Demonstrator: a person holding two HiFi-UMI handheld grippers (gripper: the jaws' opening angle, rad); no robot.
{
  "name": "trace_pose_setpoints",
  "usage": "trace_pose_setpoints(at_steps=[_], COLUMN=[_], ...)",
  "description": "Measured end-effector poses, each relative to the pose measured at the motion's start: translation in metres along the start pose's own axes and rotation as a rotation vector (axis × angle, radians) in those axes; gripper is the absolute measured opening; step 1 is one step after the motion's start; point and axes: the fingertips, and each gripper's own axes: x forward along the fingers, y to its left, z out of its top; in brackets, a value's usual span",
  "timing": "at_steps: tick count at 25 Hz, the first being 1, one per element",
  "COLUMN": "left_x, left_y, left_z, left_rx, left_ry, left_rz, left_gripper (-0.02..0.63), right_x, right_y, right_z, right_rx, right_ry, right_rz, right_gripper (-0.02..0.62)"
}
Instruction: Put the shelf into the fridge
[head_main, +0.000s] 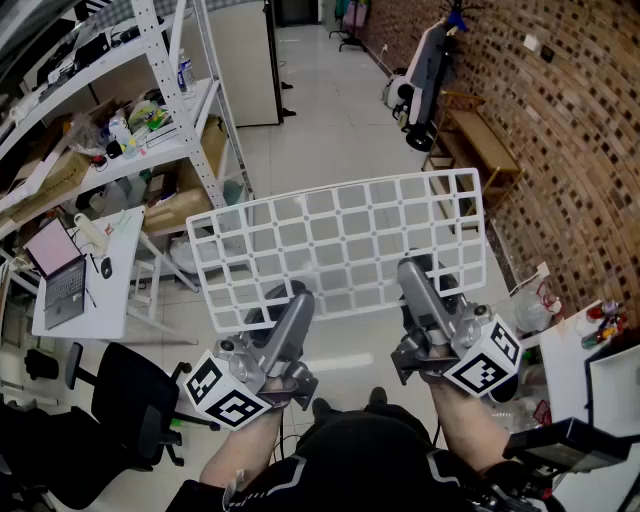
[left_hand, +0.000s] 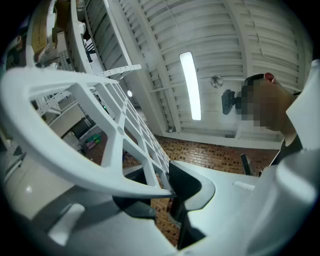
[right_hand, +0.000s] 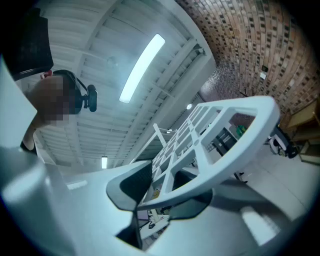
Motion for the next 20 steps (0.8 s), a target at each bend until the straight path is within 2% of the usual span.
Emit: trace_pose_setpoints(at_steps=[8, 20], left_x=[0.013, 0.059], left_y=[-0.005, -0.063], left_z=[-0.016, -0.064], left_rx=[-0.033, -0.034], left_ry=[0.046, 0.107], left_rz=[-0.063, -0.153], left_gripper=[0.078, 0.080], right_x=[-0.020, -0.099], right_y=[-0.001, -0.018], right_z=[0.008, 0.059], right_rx=[-0.019, -0.056], right_ry=[-0.035, -0.111], right_rz=[-0.056, -0.141], right_gripper=[0.101, 0.101])
